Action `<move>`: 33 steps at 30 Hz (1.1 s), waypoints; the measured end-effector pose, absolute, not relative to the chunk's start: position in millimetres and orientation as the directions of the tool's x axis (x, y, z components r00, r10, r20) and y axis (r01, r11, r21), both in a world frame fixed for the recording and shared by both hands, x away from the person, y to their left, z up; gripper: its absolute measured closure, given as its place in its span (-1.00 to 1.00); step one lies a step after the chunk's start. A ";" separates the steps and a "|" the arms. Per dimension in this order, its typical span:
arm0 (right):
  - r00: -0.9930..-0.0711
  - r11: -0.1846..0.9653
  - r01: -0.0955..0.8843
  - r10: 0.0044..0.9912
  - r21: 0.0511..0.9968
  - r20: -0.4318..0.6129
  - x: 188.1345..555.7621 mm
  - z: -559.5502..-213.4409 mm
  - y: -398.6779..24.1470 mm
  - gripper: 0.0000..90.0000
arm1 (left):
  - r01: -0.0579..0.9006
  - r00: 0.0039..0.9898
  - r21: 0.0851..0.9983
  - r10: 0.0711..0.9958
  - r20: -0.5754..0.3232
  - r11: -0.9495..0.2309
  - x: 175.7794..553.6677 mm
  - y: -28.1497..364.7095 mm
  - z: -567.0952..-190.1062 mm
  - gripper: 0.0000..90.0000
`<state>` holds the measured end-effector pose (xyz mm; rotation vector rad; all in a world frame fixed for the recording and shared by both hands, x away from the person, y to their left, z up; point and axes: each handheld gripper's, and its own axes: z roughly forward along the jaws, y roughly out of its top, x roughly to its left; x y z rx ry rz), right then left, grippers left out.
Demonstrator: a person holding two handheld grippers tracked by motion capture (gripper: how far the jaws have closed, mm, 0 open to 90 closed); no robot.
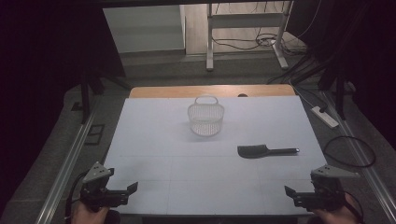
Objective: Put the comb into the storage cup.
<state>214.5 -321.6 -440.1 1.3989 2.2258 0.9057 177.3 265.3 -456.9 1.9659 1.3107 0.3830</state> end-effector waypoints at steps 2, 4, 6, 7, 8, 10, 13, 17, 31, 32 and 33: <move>-0.449 0.311 0.664 0.893 0.680 0.030 214.6 -440.4 -321.0 -1.00 | 0.671 0.437 0.710 0.888 -0.146 -0.213 177.4 265.4 -456.9 -1.00; -0.450 0.312 0.663 0.893 0.681 0.029 214.3 -440.4 -321.1 -1.00 | 0.674 0.435 0.708 0.888 -0.151 -0.210 178.0 265.6 -457.0 -1.00; -0.452 0.312 0.663 0.891 0.681 0.032 214.5 -440.4 -321.3 -0.99 | 0.675 0.429 0.709 0.890 -0.152 -0.205 178.1 265.4 -457.0 -1.00; -0.454 0.315 0.663 0.891 0.679 0.029 214.5 -440.5 -321.0 -0.98 | 0.676 0.424 0.709 0.893 -0.152 -0.201 178.0 265.4 -456.9 -1.00; -0.457 0.320 0.663 0.889 0.677 0.027 214.6 -440.7 -320.6 -0.98 | 0.677 0.424 0.708 0.893 -0.152 -0.201 177.9 265.7 -456.8 -1.00; -0.462 0.327 0.660 0.886 0.676 0.022 214.3 -440.7 -319.6 -0.98 | 0.673 0.419 0.714 0.895 -0.152 -0.194 177.1 266.4 -456.4 -1.00; -0.465 0.331 0.655 0.885 0.679 0.017 213.3 -440.3 -319.1 -0.98 | 0.670 0.413 0.720 0.897 -0.160 -0.180 176.7 268.7 -456.2 -1.00; -0.467 0.333 0.655 0.884 0.678 0.017 213.8 -440.2 -318.5 -0.98 | 0.662 0.408 0.729 0.899 -0.159 -0.171 175.5 270.2 -456.1 -1.00; -0.483 0.346 0.647 0.876 0.679 0.014 214.5 -439.3 -317.4 -0.98 | 0.654 0.407 0.734 0.904 -0.135 -0.185 174.5 269.9 -456.0 -1.00; -0.484 0.353 0.642 0.875 0.681 0.003 214.8 -439.1 -316.8 -0.98 | 0.655 0.409 0.732 0.903 -0.134 -0.188 174.9 269.7 -456.1 -1.00; -0.483 0.356 0.641 0.876 0.680 -0.003 215.5 -438.7 -316.3 -0.98 | 0.656 0.411 0.730 0.902 -0.133 -0.191 175.3 269.3 -456.3 -1.00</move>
